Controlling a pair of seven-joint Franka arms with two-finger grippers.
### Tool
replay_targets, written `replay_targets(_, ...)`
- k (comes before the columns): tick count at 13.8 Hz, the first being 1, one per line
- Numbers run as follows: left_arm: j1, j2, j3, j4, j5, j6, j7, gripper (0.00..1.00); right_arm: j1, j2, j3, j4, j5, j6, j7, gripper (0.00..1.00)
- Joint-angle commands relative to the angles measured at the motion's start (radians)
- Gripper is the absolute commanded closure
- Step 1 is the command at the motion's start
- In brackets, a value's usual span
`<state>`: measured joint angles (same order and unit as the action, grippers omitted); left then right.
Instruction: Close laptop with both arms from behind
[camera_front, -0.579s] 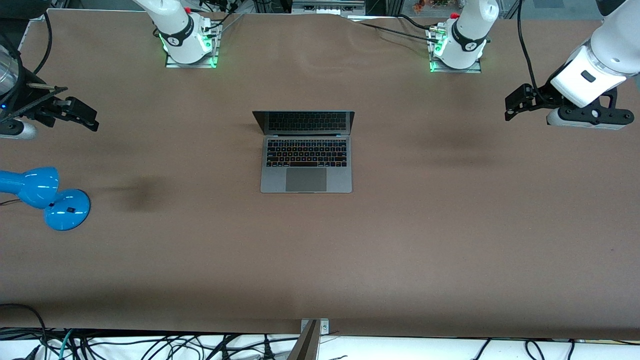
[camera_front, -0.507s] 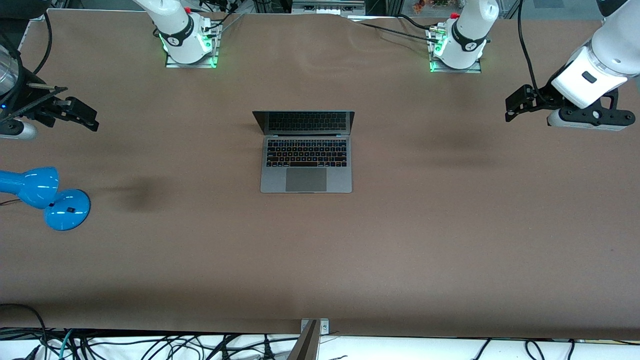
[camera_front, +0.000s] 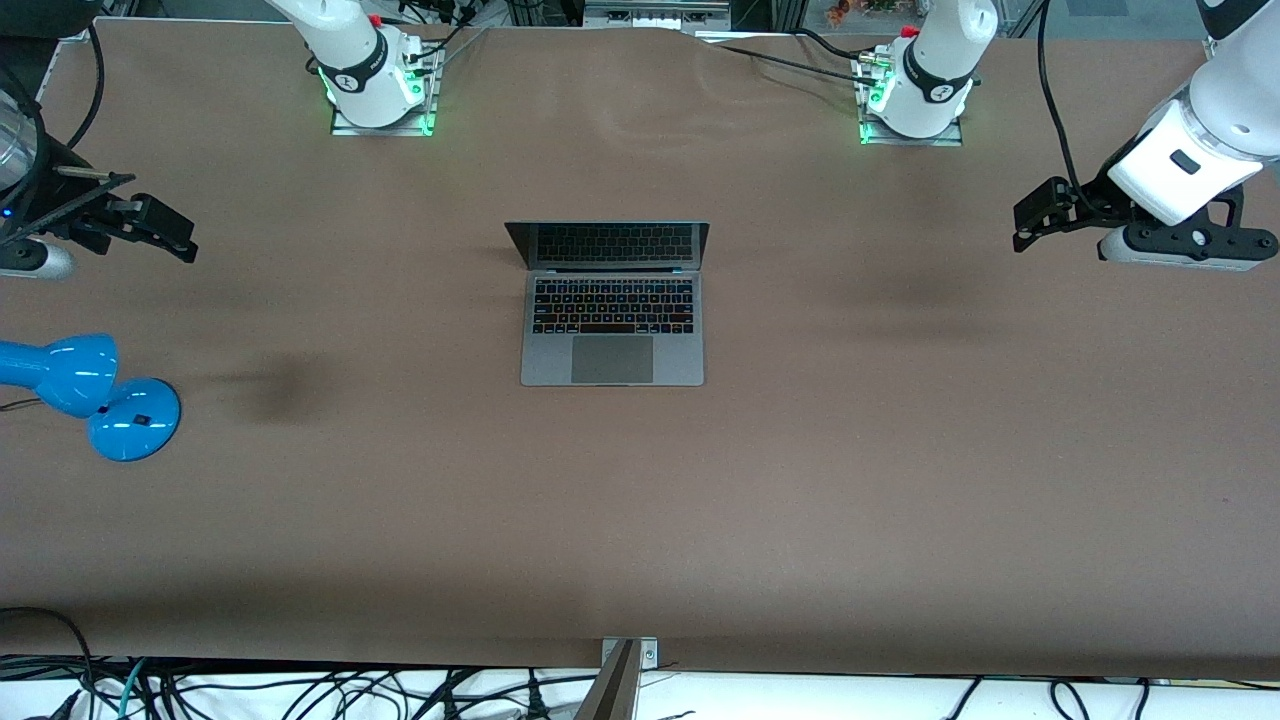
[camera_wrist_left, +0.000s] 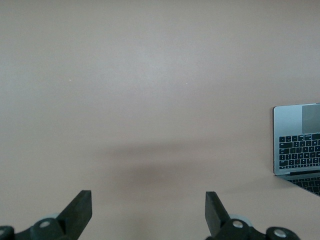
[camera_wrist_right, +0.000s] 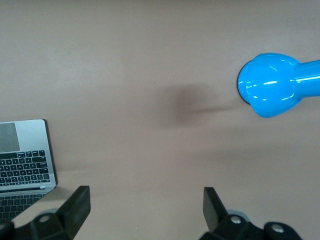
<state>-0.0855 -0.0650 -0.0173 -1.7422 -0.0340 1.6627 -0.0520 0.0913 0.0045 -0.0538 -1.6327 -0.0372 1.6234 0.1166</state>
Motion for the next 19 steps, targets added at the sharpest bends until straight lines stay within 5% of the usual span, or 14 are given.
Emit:
replay_targets(1, -0.01, 0.017, 0.005, 0.033, 0.036, -0.029, 0.004, 0.0, -0.007, -0.003, 0.003, 0.002, 0.013, -0.002, -0.005, 0.0)
replay_targets(19, -0.028, 0.014, -0.041, 0.021, -0.047, -0.104, -0.103, 0.0, -0.007, -0.003, 0.003, 0.004, 0.013, -0.005, -0.006, 0.0)
